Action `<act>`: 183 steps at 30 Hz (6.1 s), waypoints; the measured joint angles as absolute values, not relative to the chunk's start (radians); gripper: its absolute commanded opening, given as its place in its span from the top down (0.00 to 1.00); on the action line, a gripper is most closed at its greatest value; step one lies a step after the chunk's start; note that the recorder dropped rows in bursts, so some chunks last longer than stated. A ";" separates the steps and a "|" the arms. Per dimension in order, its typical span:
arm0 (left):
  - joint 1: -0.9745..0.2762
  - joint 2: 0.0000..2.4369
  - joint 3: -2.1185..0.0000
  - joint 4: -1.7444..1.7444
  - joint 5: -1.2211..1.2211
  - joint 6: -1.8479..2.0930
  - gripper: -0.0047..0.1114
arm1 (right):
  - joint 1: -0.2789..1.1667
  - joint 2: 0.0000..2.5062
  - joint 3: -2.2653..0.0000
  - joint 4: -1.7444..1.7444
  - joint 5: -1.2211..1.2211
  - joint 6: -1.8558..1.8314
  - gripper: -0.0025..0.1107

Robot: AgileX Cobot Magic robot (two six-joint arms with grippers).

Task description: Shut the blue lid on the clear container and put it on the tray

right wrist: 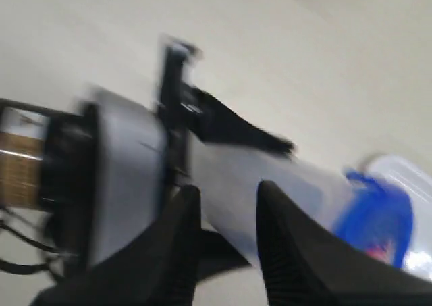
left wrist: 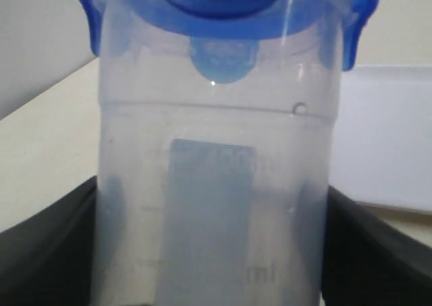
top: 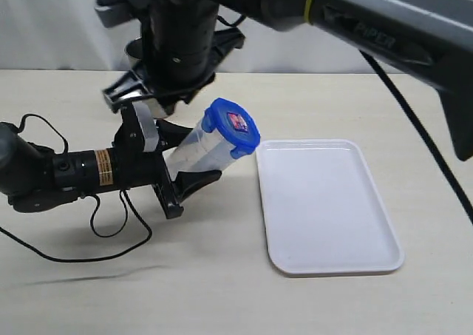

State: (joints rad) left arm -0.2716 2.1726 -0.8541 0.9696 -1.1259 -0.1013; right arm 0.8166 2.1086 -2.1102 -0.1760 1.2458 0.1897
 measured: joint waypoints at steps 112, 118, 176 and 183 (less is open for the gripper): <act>-0.996 2.092 -1.435 1.726 0.670 0.169 0.96 | 0.386 0.005 -0.003 0.305 -0.158 -0.155 0.94; -1.015 2.092 -1.435 1.730 0.688 0.256 0.96 | 0.386 0.005 -0.003 0.305 -0.158 -0.157 0.94; -0.735 2.409 -1.510 0.697 -0.695 -0.499 0.96 | 0.386 0.005 -0.003 0.305 -0.150 -0.157 0.94; -0.735 2.409 -1.586 0.791 -0.568 -0.551 0.96 | 0.386 0.005 -0.003 0.305 -0.150 -0.157 0.94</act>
State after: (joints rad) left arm -0.7352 2.4090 -1.5860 0.7907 -0.5677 -0.5515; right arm 0.3863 0.0055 -0.0033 0.3050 -0.1496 -0.1568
